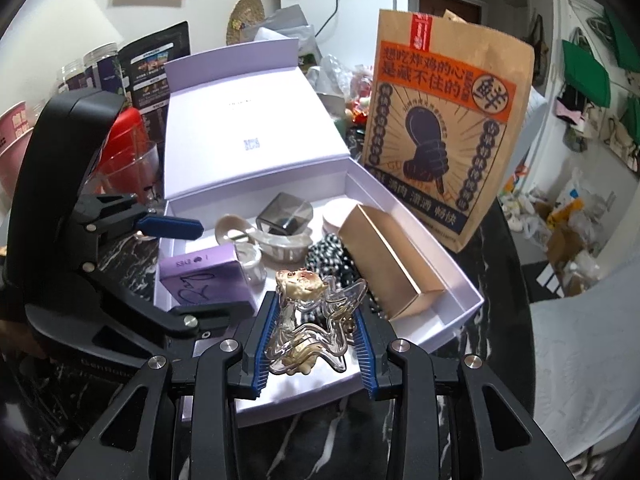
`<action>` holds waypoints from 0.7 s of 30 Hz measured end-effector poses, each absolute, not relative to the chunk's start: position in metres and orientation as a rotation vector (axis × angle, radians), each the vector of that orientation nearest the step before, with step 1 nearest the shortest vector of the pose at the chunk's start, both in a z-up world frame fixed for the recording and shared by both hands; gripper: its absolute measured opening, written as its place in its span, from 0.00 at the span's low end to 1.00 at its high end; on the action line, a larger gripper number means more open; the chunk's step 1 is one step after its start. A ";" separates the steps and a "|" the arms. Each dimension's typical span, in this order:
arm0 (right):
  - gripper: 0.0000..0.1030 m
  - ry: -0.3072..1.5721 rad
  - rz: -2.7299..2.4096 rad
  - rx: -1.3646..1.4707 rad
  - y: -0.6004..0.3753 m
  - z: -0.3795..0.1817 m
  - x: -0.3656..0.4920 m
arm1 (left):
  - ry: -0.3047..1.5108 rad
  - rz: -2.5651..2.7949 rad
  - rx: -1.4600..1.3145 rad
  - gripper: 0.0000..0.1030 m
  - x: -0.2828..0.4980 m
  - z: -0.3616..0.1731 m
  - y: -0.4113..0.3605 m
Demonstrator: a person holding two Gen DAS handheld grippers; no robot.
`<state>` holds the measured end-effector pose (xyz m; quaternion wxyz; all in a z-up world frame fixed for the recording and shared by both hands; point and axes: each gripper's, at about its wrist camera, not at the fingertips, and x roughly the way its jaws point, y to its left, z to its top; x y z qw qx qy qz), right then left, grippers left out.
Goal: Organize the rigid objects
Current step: 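Carry the gold clip and purple card together into the lavender box, then open the left tool releasing the purple card while the right tool releases the gold clip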
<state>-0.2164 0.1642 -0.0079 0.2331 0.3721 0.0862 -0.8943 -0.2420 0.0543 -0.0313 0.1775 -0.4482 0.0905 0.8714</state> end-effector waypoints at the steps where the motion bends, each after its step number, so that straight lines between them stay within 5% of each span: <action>1: 0.34 0.231 -2.453 1.029 0.165 -0.010 -0.217 | 0.257 2.463 -1.273 0.86 -0.242 -0.033 0.055; 21: 0.34 0.242 -2.422 1.096 0.160 -0.026 -0.226 | 0.318 2.465 -1.300 0.86 -0.239 -0.043 0.056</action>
